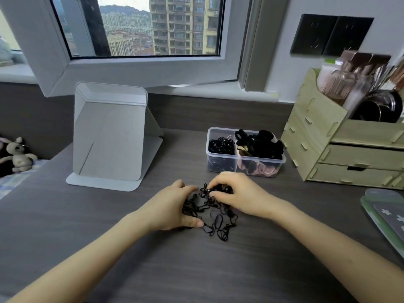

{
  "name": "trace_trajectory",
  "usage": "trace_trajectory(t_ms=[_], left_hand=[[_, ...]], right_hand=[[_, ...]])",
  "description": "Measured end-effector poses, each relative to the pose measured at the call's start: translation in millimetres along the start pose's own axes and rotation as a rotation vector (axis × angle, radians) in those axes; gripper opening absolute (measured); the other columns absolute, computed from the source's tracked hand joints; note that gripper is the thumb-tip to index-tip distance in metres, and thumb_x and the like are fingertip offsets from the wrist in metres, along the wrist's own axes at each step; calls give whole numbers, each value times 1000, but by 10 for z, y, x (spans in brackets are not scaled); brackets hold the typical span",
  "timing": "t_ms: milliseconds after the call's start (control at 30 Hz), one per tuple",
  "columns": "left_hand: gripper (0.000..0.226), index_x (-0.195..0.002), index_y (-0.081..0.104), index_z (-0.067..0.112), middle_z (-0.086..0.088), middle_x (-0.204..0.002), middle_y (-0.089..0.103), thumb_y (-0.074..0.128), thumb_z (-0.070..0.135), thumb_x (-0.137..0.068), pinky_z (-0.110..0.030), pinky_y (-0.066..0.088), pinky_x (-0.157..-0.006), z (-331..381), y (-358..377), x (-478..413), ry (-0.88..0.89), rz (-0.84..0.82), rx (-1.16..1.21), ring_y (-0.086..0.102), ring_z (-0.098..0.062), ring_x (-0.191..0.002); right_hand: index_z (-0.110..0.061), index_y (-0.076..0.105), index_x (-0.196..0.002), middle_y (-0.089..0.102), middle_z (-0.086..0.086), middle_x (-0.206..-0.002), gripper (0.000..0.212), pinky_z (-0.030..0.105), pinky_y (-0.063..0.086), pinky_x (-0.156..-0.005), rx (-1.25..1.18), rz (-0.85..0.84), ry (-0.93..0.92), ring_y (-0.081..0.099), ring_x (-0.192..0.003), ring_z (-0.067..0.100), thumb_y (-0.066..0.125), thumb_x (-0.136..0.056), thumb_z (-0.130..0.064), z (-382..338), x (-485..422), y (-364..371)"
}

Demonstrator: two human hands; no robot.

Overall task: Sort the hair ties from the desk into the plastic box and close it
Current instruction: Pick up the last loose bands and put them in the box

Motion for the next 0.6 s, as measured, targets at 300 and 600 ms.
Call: trace_trajectory(t_ms=[300,600], left_hand=[[90,-143,32,30,1,-127,40,71,59,-67,-27,43,-96,66,-32,-147,30,-162,14,50,-20,-116],[100,-145,19,35,-1,-128,36,76,53,-64,-31,42,-97,19,-6,-4,45,-259,-122,43,-21,-119]], right_hand=[[-19,68,-82,62,2,-63,6,27,45,-52,-187,224,179,51,-51,8,64,-86,-19,65,-395,-913],[-6,46,-62,47,8,-55,28,27,43,-50,105,113,626,46,-40,20,66,-81,-13,587,-1208,-817]])
Point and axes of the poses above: each hand's wrist, its own x-axis away from the middle knuckle, its own y-axis out of the palm, z = x × y, the point moved 8 cm from there along -x, towards the middle knuckle
